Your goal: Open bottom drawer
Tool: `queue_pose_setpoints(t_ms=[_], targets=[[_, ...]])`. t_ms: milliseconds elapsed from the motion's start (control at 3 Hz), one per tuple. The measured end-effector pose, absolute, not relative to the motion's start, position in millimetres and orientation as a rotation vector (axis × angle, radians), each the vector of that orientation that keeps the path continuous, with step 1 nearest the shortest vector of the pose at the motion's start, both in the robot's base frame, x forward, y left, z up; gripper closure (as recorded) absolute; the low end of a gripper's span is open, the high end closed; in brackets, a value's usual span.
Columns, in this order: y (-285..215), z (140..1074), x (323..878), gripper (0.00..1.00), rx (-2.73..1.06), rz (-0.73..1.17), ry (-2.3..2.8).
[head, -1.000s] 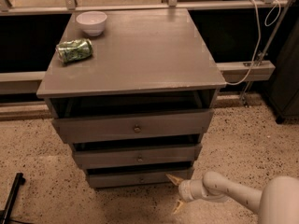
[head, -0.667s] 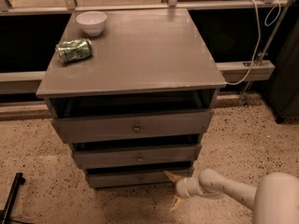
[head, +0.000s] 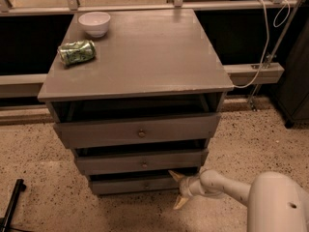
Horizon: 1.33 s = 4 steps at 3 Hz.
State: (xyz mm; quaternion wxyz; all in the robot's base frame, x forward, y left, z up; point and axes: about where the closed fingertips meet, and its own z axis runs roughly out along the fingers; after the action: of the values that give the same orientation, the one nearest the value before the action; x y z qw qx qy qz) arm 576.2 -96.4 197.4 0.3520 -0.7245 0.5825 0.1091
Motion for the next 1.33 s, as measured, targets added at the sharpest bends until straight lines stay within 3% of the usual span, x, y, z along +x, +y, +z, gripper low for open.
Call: queue_pose_setpoints(t_ms=[333,1000,1333], targets=[[-96.2,182.8,602.3,0.03,-1.878,0.256,1.542],[-91.6,168.9,609.4,0.43,-1.890,0.266,1.586],[-89.0,178.8,585.5,0.44,-1.891,0.305,1.558]])
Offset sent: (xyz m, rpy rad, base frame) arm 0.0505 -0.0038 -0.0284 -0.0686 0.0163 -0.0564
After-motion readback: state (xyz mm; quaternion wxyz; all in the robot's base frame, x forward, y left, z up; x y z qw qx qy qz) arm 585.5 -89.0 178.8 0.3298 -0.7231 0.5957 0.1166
